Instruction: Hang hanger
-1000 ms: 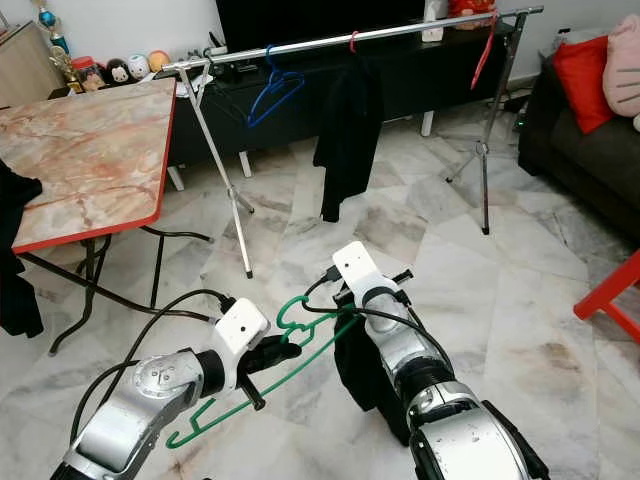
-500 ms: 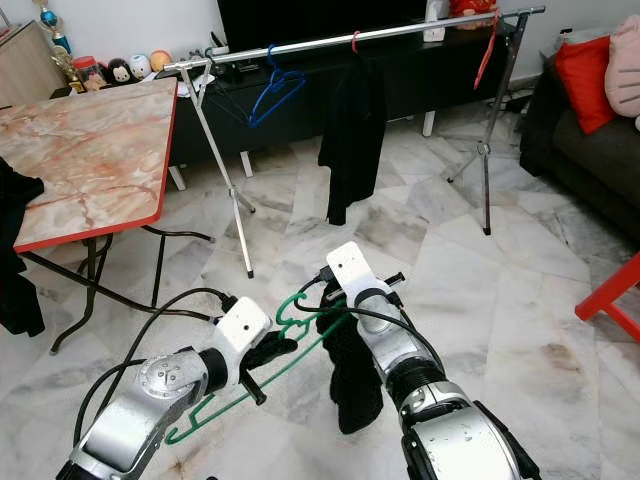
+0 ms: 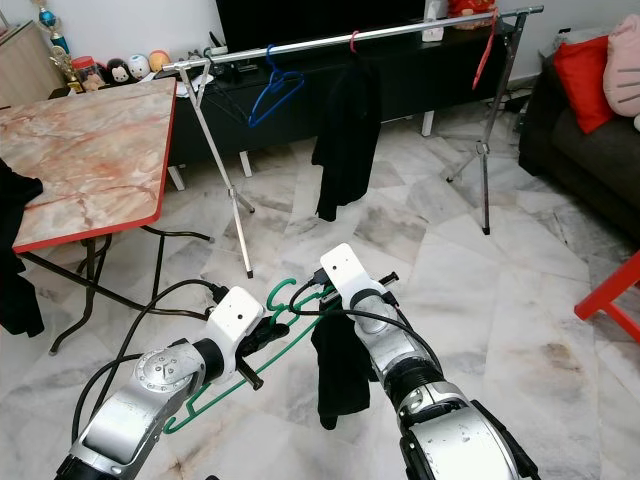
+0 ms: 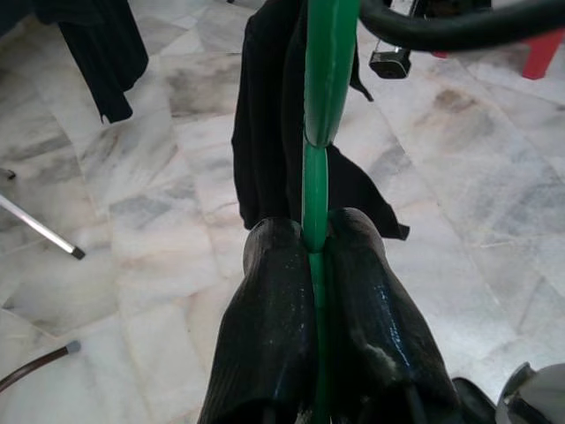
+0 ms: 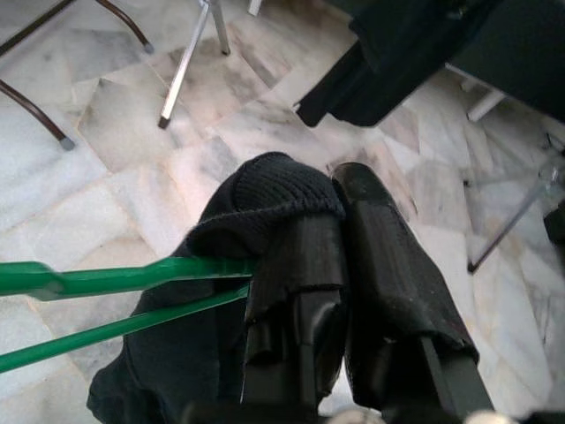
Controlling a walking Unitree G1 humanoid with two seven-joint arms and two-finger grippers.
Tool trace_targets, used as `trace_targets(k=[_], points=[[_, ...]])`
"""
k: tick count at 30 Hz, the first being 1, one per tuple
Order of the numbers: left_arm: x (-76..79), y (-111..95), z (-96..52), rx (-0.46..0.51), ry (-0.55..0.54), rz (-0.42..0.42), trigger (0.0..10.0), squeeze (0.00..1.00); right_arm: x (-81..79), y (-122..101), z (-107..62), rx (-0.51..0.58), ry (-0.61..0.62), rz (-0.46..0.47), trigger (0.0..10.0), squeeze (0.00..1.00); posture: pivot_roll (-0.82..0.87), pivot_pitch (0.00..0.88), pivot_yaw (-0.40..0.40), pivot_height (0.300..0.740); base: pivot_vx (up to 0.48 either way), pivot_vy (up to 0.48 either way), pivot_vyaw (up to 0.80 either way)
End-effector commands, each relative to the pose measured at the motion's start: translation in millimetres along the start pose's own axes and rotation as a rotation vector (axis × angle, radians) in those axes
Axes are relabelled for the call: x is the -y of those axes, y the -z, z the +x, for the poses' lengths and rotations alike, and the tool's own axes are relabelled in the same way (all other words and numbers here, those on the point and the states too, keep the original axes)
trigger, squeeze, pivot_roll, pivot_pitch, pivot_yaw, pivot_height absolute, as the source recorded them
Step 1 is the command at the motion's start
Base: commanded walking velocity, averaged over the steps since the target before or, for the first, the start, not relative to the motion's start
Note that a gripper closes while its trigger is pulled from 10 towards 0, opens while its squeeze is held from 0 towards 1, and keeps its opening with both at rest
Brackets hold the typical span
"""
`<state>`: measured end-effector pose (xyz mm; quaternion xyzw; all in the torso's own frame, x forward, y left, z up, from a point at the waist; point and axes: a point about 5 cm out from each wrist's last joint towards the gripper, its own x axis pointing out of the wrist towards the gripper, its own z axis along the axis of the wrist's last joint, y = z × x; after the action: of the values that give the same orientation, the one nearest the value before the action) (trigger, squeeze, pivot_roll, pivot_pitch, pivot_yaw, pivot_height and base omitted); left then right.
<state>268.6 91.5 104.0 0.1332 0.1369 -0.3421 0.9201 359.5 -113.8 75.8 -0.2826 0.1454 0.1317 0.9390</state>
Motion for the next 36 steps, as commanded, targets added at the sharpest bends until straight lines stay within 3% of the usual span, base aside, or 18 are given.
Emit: trace_targets(k=[1, 19, 24, 36], points=[[-6.9, 4.0, -0.9, -0.022, -0.048, 0.023, 10.0, 0.0, -0.6, -13.6, 0.6, 0.054, -0.022, -0.021, 10.0, 0.0, -0.09, 0.0, 0.097, 0.74, 0.0, 0.0, 0.0], [-8.0, 15.0, -2.0, -0.084, -0.046, 0.051, 10.0, 0.0, 13.4, -11.3, -2.3, 0.047, -0.006, -0.006, 10.0, 0.0, -0.1, 0.0, 0.099, 0.74, 0.0, 0.0, 0.0], [-12.4, 23.0, -3.9, -0.135, -0.082, 0.078, 10.0, 0.0, 19.0, -7.5, -2.7, 0.017, 0.03, -0.053, 10.0, 0.0, -0.09, 0.0, 0.097, 0.74, 0.0, 0.0, 0.0], [-12.5, 22.4, -2.2, -0.133, -0.09, 0.087, 10.0, 0.0, 13.3, -10.6, -3.8, 0.027, -0.02, -0.076, 10.0, 0.0, -0.09, 0.0, 0.094, 0.74, 0.0, 0.0, 0.0]])
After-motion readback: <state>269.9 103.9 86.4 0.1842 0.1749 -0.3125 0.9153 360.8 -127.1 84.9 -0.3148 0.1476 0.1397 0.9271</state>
